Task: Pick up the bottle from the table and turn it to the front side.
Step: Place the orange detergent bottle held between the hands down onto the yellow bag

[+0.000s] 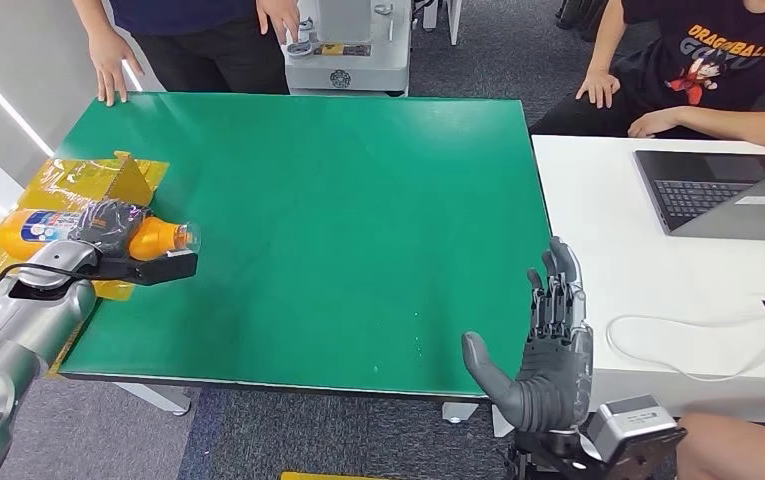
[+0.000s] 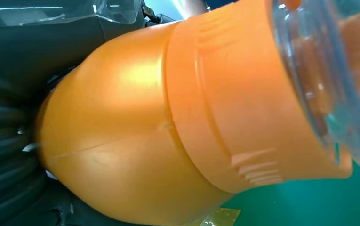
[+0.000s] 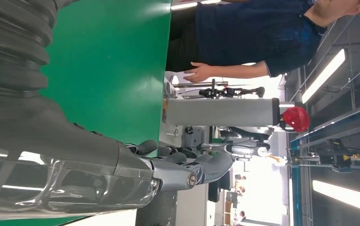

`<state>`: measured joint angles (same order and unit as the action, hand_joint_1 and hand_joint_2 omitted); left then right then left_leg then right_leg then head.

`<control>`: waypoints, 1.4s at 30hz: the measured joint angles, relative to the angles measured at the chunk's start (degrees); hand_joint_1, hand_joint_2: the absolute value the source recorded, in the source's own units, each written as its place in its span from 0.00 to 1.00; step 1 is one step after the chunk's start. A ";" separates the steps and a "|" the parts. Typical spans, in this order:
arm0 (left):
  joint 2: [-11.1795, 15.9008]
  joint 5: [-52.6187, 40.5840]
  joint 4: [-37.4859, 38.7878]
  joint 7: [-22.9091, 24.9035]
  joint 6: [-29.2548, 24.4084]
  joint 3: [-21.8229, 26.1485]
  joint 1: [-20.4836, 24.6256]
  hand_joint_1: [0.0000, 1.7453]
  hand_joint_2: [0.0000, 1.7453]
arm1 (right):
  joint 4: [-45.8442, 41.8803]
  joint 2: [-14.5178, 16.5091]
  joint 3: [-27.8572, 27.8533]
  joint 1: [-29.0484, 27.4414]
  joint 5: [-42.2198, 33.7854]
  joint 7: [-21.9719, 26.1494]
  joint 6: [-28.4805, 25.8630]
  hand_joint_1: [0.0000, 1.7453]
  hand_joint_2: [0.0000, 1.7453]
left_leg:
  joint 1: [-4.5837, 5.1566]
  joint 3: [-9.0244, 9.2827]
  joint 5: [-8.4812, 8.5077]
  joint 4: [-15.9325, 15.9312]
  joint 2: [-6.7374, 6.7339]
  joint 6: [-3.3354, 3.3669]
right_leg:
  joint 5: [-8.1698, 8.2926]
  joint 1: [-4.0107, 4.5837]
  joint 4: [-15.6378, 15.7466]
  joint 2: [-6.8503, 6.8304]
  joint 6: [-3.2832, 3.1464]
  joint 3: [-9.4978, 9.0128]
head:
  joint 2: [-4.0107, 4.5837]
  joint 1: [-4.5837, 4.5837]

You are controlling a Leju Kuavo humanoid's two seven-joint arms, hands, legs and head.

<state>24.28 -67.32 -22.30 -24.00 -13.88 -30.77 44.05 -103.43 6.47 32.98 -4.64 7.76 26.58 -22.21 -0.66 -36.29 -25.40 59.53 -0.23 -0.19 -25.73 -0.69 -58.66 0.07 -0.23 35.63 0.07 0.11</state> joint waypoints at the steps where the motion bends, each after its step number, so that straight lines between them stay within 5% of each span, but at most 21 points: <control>1: 0.00 0.00 0.03 0.00 0.00 0.00 0.01 1.00 1.00 | 0.00 0.00 0.00 0.00 0.00 0.00 0.00 0.00 1.00 | 0.00 0.00 0.00 0.00 0.00 0.00 | 0.00 0.00 0.00 0.00 0.00 0.00 | 0.00 0.00; 10: 1.65 0.74 1.35 1.02 -0.70 -0.08 -0.58 1.00 1.00 | 0.32 0.00 0.00 0.01 0.16 -0.33 2.51 0.00 1.00 | -0.01 0.00 0.00 -0.02 -0.02 0.00 | -0.01 0.00 -0.01 0.02 -0.01 0.00 | 0.00 -0.01; 18: 2.33 3.07 1.62 2.01 -4.59 0.47 -5.97 1.00 1.00 | -0.24 0.00 -0.02 -0.13 2.17 -0.78 3.27 0.00 1.00 | 0.00 0.00 -0.01 -0.01 -0.03 0.00 | -0.02 0.00 0.02 0.02 -0.01 0.01 | 0.00 0.01; 28: 0.47 2.78 1.62 0.39 -7.37 2.12 -10.15 1.00 1.00 | -1.13 0.00 -0.02 0.02 4.56 -2.21 3.50 0.00 1.00 | 0.00 0.00 0.00 -0.01 0.02 0.00 | -0.02 0.00 0.03 -0.03 -0.01 -0.01 | 0.00 0.00; 42: -3.63 -1.28 1.62 -2.82 -8.15 2.78 -7.62 1.00 1.00 | 1.60 -0.96 0.21 0.59 3.54 -1.02 2.69 0.00 1.00 | 0.00 0.03 0.00 0.01 0.03 0.00 | -0.01 0.00 0.01 -0.05 -0.01 -0.02 | 0.00 0.00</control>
<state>20.65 -68.60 -20.68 -26.82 -22.03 -28.00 36.43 -101.83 5.51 33.20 -4.05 11.29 25.56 -19.51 -0.65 -36.26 -25.41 59.54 -0.20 -0.20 -25.73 -0.69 -58.65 0.02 -0.25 35.61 0.07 0.11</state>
